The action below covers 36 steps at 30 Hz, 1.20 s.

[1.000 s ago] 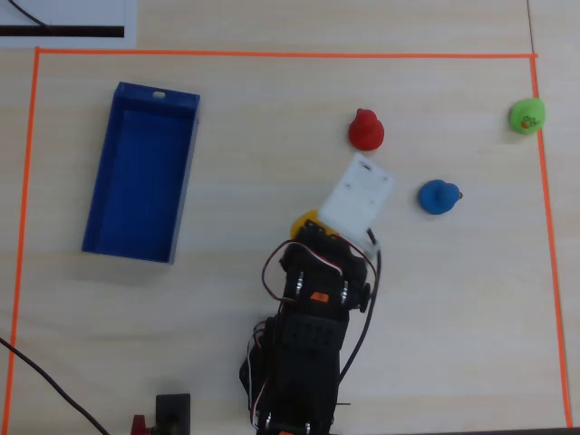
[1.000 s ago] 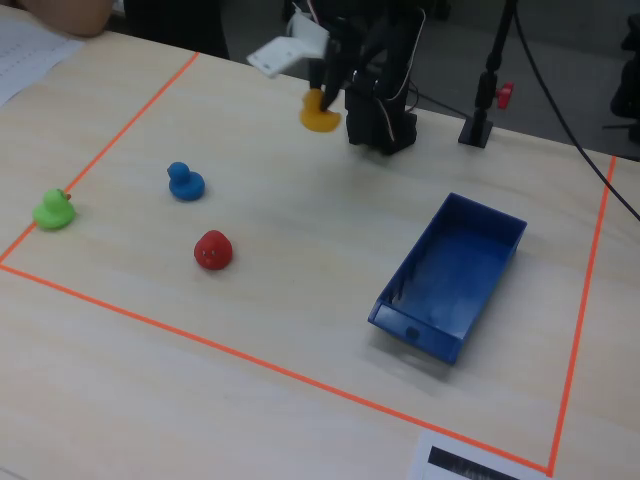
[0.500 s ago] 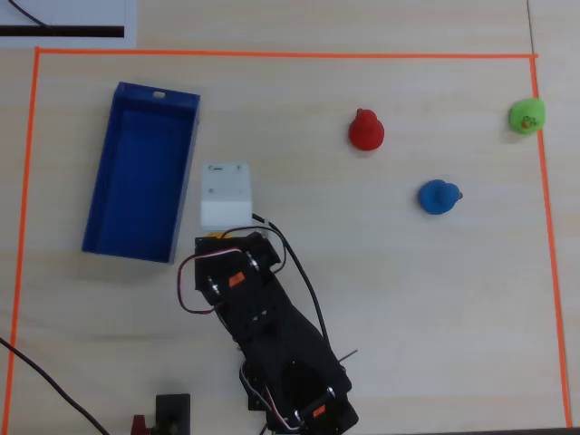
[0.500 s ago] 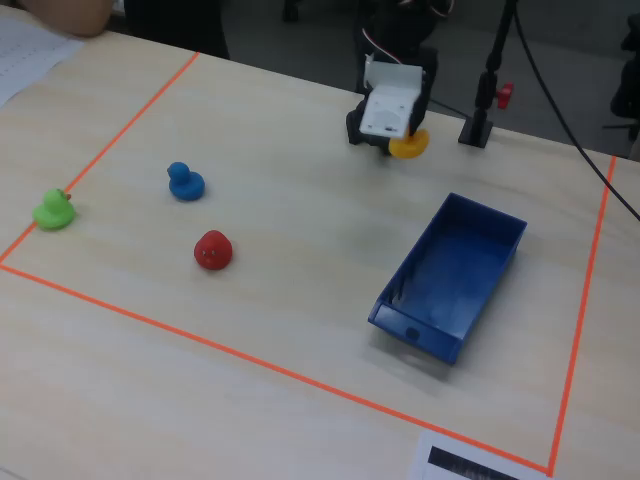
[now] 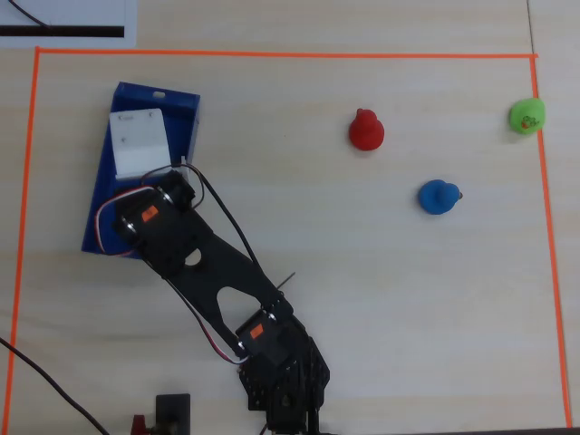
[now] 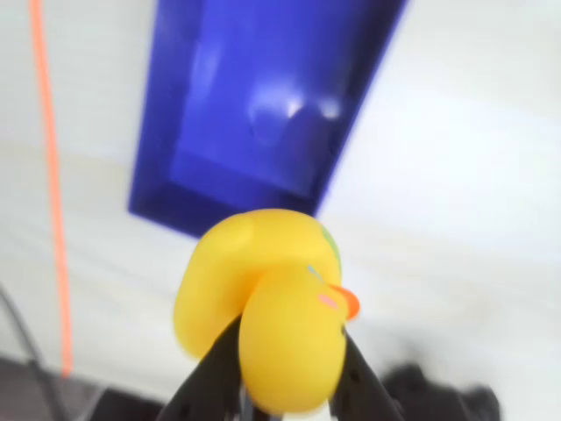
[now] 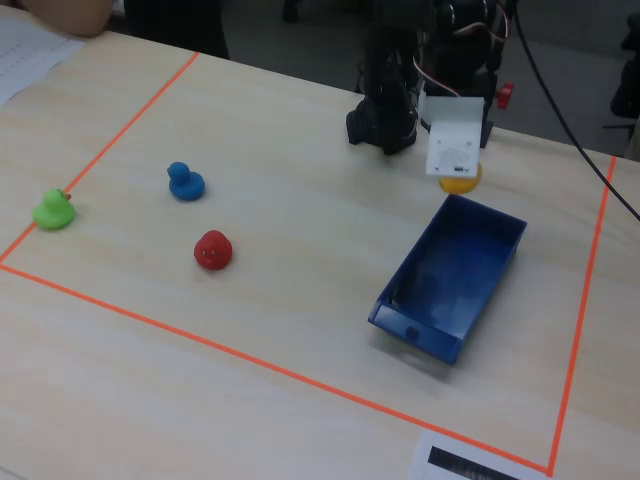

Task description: Grasp yellow duck and put it into box.

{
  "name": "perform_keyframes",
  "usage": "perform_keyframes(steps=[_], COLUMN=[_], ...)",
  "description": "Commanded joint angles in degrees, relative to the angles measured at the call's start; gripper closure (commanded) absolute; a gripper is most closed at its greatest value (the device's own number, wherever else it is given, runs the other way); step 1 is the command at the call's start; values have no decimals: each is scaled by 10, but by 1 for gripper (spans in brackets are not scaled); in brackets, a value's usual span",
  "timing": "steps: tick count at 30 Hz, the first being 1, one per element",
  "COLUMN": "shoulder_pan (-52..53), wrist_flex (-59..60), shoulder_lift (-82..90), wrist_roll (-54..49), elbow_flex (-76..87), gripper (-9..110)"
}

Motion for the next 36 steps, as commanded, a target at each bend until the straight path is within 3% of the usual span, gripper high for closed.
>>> perform_keyframes(steps=[1,18,22,28,34,36], shoulder_pan=[3,23,24,29,41,48], wrist_flex=[-44,-174,-148,-154,-135,-127], shoulder_lift=[-50,-307,-339,-336,-320,-306], wrist_roll=[-14,-4,-10,-9,-11,-20], elbow_flex=[-49,-133,-153,-165,-204,-213], gripper=[101,101,81,74,75,80])
